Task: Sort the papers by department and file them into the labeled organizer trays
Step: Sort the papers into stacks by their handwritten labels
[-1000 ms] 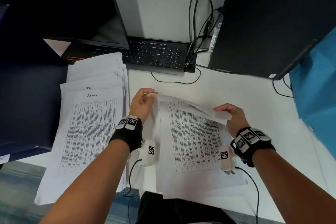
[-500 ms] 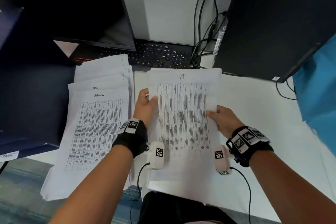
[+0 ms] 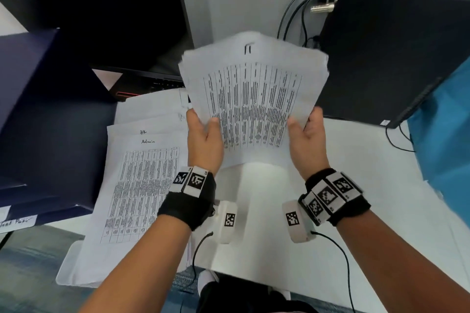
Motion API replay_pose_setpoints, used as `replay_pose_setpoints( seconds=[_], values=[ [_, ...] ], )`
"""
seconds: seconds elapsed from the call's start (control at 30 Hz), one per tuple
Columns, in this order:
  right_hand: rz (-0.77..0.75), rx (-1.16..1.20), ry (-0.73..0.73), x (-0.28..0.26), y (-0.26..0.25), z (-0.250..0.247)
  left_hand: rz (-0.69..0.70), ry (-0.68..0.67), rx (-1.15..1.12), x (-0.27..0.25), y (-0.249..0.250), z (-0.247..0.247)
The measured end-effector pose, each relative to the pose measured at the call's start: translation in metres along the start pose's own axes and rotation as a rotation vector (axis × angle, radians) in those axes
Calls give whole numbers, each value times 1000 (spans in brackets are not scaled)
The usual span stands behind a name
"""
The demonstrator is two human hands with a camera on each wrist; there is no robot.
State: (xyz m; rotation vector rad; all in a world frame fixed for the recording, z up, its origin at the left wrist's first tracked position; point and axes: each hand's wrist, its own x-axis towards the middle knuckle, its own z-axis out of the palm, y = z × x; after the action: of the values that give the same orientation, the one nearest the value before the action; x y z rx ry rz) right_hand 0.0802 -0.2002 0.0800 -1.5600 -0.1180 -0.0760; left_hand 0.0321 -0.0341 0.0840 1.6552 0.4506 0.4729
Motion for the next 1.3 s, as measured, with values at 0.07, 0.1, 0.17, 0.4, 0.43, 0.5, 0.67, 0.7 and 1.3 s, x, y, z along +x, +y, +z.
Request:
replay_pose_setpoints(
  seconds=[0.07,0.1,0.17,0.4,0.43,0.5,0.67,0.7,1.3],
  values=[
    [30,24,1,-2,3,0,5,24,-32,1,-1,-3],
    [43,32,2,-2,5,0,-1,19,-50,2,-2,-4],
    [62,36,-2,-3,7,-1,-43,-7,-73,5,-2,-4],
    [106,-16,-12,0,12,6,-97,-56,-106,14,-4,-13],
    [116,-50,-18,1,15,5,-107,-50,-124,14,-4,-15],
    [109,-156,-39,5,18,4,-138,-26,-132,17,-6,-22],
    [239,-235,-147,13,21,14,-149,5,-79,19,-15,-44],
    [289,-272,-201,14,24,18,-153,10,-64,19,-18,-49],
    [588,-536,-233,0,79,58,-358,-10,415,39,-100,-114]
  ],
)
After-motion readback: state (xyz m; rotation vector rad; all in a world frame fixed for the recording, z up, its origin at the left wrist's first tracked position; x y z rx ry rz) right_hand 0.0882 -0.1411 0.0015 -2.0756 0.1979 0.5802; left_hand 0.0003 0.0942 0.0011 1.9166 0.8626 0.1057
